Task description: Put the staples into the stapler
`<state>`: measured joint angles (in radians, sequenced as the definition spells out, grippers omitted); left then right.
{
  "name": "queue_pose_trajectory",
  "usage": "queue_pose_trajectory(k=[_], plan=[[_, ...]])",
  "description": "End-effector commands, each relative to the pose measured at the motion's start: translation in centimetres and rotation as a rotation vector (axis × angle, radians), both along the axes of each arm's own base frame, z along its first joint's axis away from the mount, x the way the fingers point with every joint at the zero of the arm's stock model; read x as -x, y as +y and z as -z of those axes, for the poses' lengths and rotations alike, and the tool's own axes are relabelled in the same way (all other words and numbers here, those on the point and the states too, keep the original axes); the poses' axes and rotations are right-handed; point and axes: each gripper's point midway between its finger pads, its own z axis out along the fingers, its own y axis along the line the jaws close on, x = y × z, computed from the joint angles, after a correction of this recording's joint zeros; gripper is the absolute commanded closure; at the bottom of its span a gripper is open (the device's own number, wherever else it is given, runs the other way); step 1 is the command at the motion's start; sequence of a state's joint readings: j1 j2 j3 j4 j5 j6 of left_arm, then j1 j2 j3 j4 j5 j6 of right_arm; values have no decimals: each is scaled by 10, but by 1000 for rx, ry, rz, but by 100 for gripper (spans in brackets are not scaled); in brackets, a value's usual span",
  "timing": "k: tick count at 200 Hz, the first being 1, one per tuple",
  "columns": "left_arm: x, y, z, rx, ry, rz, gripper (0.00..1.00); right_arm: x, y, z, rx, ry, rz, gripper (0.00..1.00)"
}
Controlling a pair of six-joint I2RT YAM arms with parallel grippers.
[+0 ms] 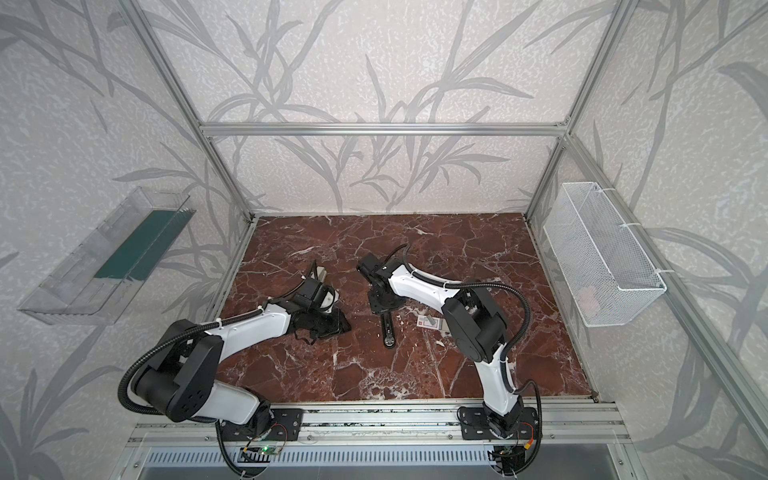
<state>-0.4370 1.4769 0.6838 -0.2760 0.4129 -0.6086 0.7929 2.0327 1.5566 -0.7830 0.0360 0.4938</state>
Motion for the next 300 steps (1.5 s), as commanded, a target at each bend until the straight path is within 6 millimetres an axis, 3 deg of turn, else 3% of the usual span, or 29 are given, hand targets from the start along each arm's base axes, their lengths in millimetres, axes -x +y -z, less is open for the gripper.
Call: queue_pose_trajectory(k=[1,85,168,255,300], plan=[[0,4,0,-10,-6,-2,59,3,-4,13,20,27,18,81],[0,4,2,-11,-1,-3,59,4,-5,11,17,30,21,77],[1,3,2,-8,0,-3,59,-2,-6,-12,7,-25,23,72],[0,3,1,-6,-4,-4,59,-4,-12,-9,46,-36,21,78],[-1,3,0,-3,-4,-3,59,-2,-10,-10,40,-27,14,72]])
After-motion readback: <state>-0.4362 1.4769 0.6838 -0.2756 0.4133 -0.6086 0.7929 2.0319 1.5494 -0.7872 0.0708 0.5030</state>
